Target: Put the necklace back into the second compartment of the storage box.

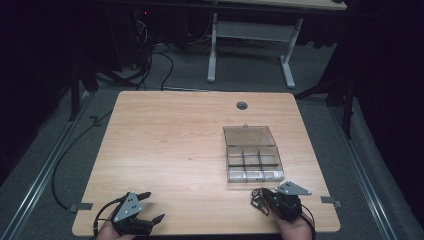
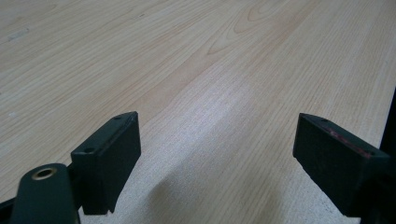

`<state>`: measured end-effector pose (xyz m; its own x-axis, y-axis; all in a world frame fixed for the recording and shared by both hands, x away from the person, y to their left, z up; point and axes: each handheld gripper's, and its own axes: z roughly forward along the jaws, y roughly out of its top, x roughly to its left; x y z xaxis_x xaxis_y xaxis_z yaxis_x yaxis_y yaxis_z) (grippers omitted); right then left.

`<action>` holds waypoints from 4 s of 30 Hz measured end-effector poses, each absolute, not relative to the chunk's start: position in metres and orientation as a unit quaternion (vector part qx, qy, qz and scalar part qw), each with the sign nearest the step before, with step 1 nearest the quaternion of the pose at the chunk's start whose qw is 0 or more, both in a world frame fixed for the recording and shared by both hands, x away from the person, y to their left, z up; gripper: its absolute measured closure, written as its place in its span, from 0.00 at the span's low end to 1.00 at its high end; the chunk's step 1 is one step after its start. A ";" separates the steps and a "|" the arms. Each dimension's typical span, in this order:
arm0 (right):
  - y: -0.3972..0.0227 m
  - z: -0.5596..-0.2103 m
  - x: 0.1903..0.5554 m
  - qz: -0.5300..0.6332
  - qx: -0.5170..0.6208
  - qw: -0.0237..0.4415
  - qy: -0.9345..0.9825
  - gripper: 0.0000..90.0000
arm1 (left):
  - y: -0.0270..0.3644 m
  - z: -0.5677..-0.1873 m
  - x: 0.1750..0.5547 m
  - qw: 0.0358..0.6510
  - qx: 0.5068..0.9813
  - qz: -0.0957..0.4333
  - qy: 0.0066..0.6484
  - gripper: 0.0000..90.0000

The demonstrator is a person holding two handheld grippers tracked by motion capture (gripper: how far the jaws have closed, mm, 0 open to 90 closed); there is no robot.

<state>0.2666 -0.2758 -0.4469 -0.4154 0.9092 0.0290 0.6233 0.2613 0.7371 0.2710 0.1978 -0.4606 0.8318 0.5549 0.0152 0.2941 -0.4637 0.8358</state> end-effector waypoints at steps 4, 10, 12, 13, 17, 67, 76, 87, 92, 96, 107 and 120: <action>-0.278 -0.446 0.262 0.340 0.503 0.209 0.767 0.96 | 0.198 -0.461 0.271 0.453 0.843 0.144 0.251 0.17; -0.283 -0.448 0.247 0.339 0.511 0.206 0.763 0.96 | 0.198 -0.461 0.271 0.452 0.844 0.145 0.251 0.17; -0.283 -0.448 0.246 0.338 0.514 0.206 0.761 0.96 | 0.198 -0.461 0.271 0.452 0.844 0.145 0.251 0.17; -0.284 -0.447 0.244 0.345 0.512 0.212 0.758 0.96 | 0.197 -0.461 0.271 0.451 0.844 0.146 0.251 0.17; -0.290 -0.439 0.246 0.356 0.523 0.219 0.743 0.94 | 0.198 -0.461 0.271 0.452 0.843 0.145 0.253 0.17; -0.279 -0.399 0.280 0.154 0.546 0.064 0.821 0.61 | 0.198 -0.461 0.267 0.457 0.846 0.148 0.233 0.17; -0.267 -0.399 0.284 0.155 0.524 0.044 0.836 0.44 | 0.198 -0.461 0.267 0.458 0.846 0.147 0.232 0.17; -0.253 -0.410 0.289 0.127 0.506 0.028 0.853 0.18 | 0.198 -0.461 0.268 0.456 0.848 0.144 0.230 0.17; -0.247 -0.418 0.293 0.102 0.505 0.030 0.857 0.16 | 0.198 -0.461 0.267 0.455 0.849 0.144 0.229 0.17; -0.243 -0.422 0.295 0.093 0.502 0.036 0.859 0.19 | 0.198 -0.461 0.267 0.455 0.848 0.144 0.229 0.17; -0.241 -0.417 0.296 0.093 0.493 0.045 0.864 0.54 | 0.197 -0.461 0.267 0.454 0.849 0.144 0.227 0.17; -0.238 -0.414 0.294 0.092 0.480 0.050 0.871 0.83 | 0.197 -0.461 0.267 0.454 0.849 0.144 0.227 0.17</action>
